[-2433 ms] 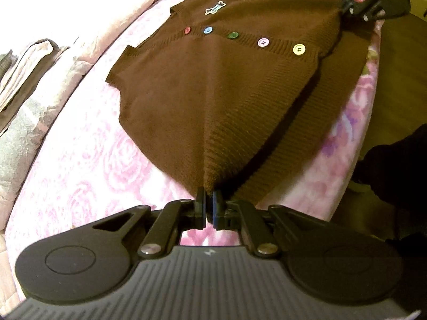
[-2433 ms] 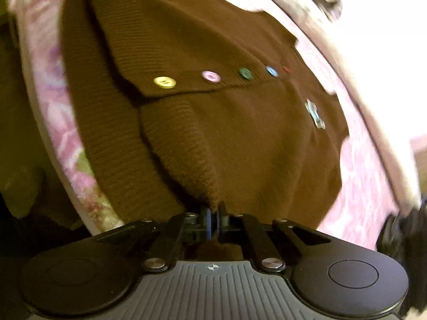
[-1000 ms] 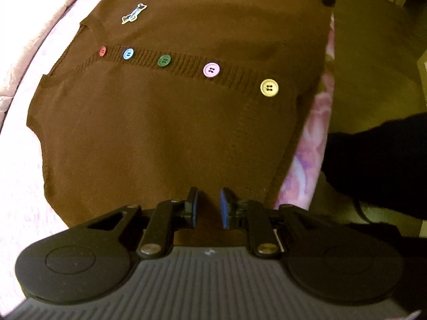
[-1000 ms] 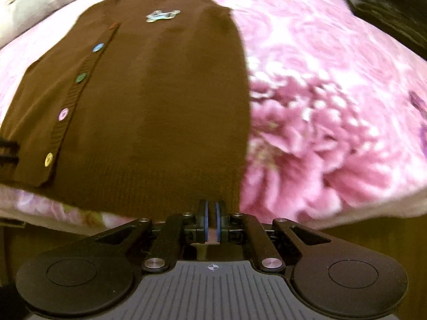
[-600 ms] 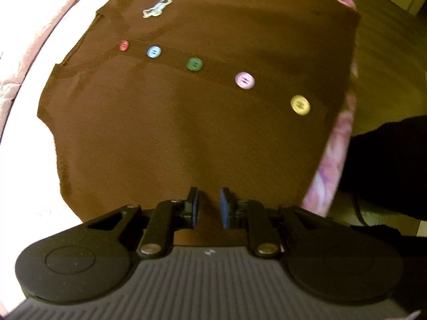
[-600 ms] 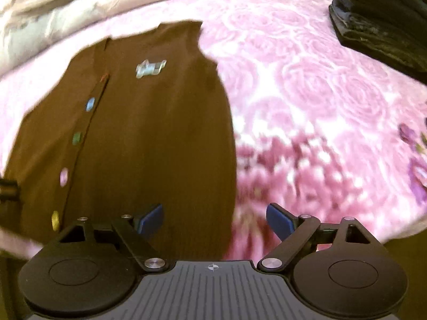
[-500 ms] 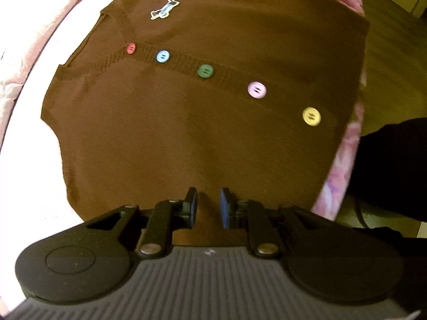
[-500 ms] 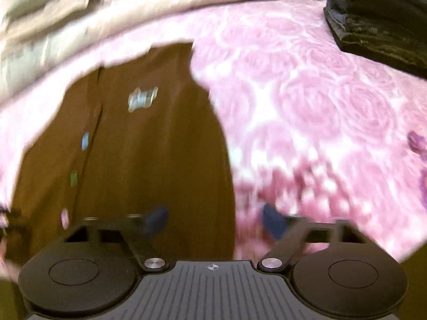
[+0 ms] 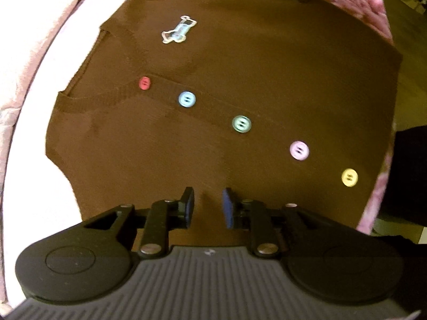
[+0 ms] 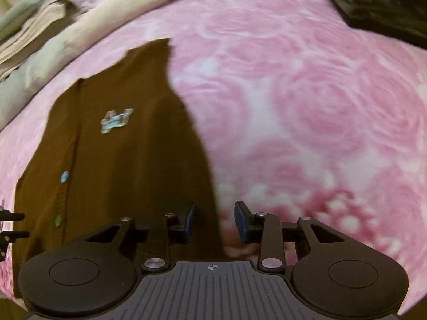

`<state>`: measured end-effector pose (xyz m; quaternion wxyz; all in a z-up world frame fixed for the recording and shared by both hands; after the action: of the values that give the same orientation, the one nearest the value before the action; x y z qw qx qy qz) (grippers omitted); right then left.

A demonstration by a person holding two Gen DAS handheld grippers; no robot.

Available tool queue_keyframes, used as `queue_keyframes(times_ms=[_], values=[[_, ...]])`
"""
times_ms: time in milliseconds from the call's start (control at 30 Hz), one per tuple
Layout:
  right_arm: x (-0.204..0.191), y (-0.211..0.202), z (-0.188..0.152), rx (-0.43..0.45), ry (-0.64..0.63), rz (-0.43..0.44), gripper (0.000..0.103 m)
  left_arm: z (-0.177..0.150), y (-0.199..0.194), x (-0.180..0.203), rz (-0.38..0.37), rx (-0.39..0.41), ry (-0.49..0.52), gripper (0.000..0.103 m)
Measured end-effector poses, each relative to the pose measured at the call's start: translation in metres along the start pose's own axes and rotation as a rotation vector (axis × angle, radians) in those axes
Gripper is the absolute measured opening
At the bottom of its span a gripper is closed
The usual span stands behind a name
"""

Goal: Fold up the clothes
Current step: 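Smooth the cardigan flat with the left gripper while the right gripper releases the hem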

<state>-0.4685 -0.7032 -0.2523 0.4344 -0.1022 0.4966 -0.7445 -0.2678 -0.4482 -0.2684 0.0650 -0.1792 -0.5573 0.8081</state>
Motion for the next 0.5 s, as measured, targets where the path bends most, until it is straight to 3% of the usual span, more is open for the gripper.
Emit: queue_keyframes(times_ms=[67,100,167,267,500], values=[[-0.008,-0.002,0.003,-0.003,-0.019,0.008,0.038,0.001,-0.003,-0.005,0.020,-0.002,-0.024,0.027],[-0.014,-0.002,0.004,-0.004,-0.034,0.014,0.055,-0.001,-0.006,-0.007,0.032,-0.003,-0.044,0.028],[-0.027,-0.003,0.006,-0.005,-0.062,0.026,0.076,-0.006,-0.013,-0.013,0.058,-0.004,-0.105,0.030],[-0.045,-0.005,0.010,-0.006,-0.104,0.043,0.076,-0.021,-0.021,-0.022,0.091,-0.012,-0.203,0.037],[-0.088,-0.009,0.018,-0.009,-0.203,0.084,0.076,-0.089,-0.049,-0.031,0.144,-0.030,-0.364,0.039]])
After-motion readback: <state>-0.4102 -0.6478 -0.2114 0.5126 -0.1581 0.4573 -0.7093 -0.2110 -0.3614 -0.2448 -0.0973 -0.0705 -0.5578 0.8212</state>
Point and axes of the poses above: each gripper's, at about its wrist camera, not at the fingertips, and y roughly the way its jaws point, x to its right, z to its top, the point moved 3 cm from there along y, roughly the way its jaws point, and after that the axes turned 9 degrees about x, right-handed, at the moved point
